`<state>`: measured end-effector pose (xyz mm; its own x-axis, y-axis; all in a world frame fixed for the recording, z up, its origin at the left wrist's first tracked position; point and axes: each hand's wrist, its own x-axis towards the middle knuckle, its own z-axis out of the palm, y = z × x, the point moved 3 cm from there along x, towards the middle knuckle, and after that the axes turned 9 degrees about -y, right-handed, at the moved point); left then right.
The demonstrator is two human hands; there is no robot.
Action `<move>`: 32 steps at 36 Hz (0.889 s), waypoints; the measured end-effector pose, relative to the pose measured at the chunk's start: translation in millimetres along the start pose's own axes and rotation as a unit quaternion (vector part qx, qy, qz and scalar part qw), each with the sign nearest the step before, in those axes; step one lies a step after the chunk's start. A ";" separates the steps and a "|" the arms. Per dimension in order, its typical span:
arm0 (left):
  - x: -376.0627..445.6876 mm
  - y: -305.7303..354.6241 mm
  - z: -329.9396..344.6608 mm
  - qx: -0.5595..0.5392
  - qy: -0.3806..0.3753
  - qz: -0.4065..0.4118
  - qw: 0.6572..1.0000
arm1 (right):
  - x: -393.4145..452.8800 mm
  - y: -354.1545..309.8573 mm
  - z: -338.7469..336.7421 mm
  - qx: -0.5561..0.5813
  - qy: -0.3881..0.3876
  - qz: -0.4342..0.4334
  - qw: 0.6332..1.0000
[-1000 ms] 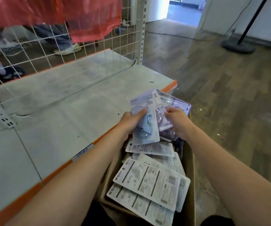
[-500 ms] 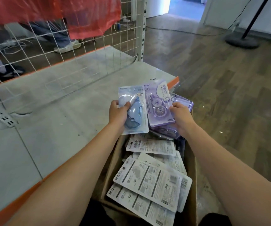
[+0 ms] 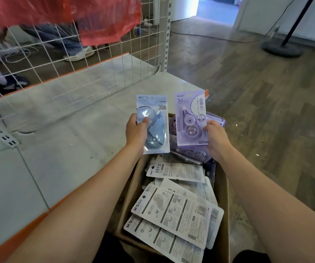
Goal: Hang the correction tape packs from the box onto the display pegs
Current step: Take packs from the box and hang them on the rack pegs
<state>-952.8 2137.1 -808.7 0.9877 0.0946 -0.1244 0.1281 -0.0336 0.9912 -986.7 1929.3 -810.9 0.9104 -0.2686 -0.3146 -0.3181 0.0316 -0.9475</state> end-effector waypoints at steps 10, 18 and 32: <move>-0.6 1.6 0.1 -0.024 -0.018 0.003 1.000 | -3.2 -2.6 -0.4 0.027 0.011 0.007 1.000; -1.6 3.5 1.0 -0.024 -0.010 0.005 1.000 | -7.5 -4.8 -0.3 0.037 -0.003 0.005 0.999; -3.8 4.0 3.7 -0.015 -0.021 -0.012 1.000 | -5.7 -5.1 -4.3 -0.016 0.014 0.006 1.000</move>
<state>-955.7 2132.9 -804.5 0.9875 0.0524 -0.1489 0.1492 -0.0011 0.9888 -991.4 1926.6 -804.0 0.8989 -0.2962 -0.3228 -0.3371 0.0031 -0.9415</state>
